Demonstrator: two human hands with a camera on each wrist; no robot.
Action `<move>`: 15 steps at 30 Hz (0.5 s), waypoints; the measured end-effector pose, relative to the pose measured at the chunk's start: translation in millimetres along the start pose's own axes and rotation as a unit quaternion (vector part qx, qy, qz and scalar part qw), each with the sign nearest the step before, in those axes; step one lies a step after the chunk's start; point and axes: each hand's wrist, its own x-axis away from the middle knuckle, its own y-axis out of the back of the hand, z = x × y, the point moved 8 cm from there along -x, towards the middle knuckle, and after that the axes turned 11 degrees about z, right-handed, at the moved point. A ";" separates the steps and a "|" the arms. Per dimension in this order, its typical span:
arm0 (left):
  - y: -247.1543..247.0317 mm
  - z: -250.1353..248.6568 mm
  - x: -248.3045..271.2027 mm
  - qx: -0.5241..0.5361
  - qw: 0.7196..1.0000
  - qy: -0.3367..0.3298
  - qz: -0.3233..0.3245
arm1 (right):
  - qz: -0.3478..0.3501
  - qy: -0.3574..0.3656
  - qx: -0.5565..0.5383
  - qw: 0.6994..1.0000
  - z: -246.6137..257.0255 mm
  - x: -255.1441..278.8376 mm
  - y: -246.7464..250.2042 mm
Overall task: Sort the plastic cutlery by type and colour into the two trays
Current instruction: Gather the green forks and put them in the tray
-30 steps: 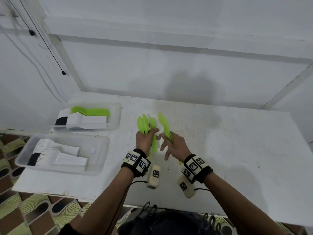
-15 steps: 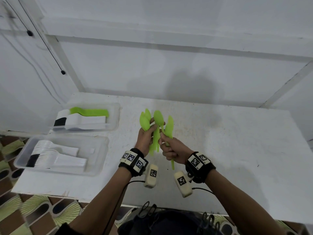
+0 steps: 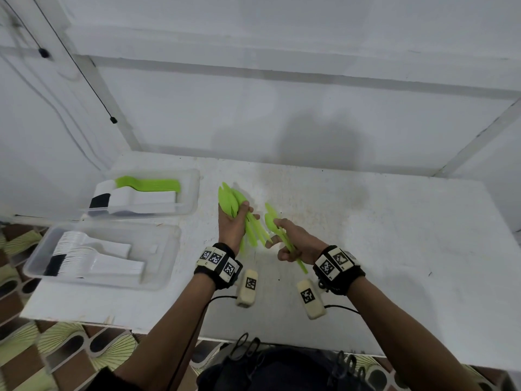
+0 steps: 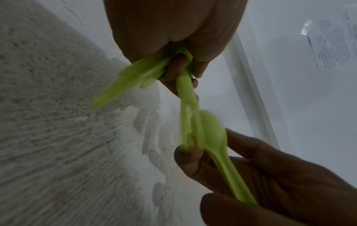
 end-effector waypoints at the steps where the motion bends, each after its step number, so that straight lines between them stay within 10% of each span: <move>1: 1.9 0.5 -0.8 -0.003 1.000 -0.001 -0.006 | -0.015 0.014 0.025 0.999 1.1 -0.8 0.9; 6: 6.7 -3.4 -2.8 -0.058 0.998 -0.013 0.010 | -0.098 0.168 0.065 0.979 12.1 1.4 8.9; 15: -21.8 -0.8 16.1 -0.053 0.995 -0.008 0.081 | -0.149 0.212 -0.009 0.966 30.6 -4.5 5.4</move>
